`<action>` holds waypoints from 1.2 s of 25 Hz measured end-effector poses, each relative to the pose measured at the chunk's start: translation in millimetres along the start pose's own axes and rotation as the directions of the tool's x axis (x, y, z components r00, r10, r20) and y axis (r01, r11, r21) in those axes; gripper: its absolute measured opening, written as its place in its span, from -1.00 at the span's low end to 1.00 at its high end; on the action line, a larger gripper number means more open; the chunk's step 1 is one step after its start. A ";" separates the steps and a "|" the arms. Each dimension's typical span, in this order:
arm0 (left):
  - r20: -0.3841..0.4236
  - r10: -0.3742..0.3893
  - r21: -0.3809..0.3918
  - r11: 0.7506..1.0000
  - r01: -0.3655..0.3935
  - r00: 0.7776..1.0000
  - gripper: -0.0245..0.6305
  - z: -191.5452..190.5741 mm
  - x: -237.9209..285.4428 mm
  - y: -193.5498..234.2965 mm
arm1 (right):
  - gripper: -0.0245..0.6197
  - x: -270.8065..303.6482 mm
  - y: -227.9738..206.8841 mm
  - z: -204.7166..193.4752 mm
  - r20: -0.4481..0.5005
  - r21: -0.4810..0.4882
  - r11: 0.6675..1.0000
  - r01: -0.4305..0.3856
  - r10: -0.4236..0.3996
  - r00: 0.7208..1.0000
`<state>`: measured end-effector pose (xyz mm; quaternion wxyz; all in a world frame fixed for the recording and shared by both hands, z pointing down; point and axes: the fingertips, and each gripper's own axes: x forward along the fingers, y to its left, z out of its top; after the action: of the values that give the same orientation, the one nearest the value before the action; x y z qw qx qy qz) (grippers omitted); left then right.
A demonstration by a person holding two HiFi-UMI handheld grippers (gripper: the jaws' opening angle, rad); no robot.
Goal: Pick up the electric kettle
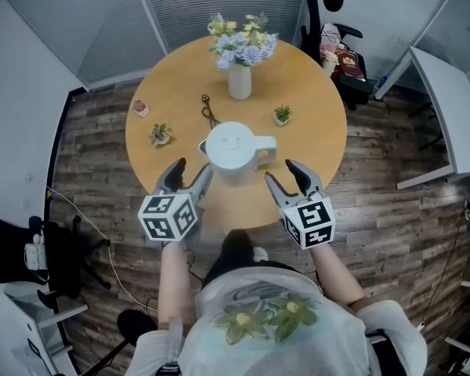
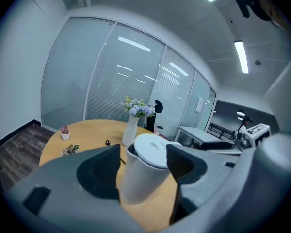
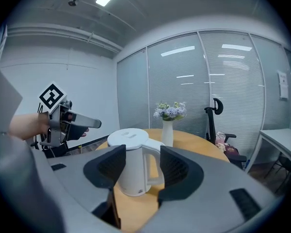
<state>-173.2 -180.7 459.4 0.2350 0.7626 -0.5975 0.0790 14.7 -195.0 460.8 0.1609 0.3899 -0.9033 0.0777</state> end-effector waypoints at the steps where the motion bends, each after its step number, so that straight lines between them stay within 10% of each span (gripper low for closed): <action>1: 0.001 -0.007 -0.021 1.000 0.007 1.000 -0.02 0.0 3.6 2.5 | -0.20 3.2 -1.8 -1.4 -0.008 0.001 1.000 0.002 -0.002 1.000; 30: -0.053 -0.179 -0.383 0.912 0.146 0.982 -0.33 -12.3 62.6 47.4 | -0.20 66.9 -37.4 -36.8 -0.152 -0.011 0.996 0.093 -0.094 0.984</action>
<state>-199.1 -238.2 507.8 0.4090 0.7459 -0.5251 -0.0241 7.3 -256.2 519.3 0.2339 0.4245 -0.8692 0.0977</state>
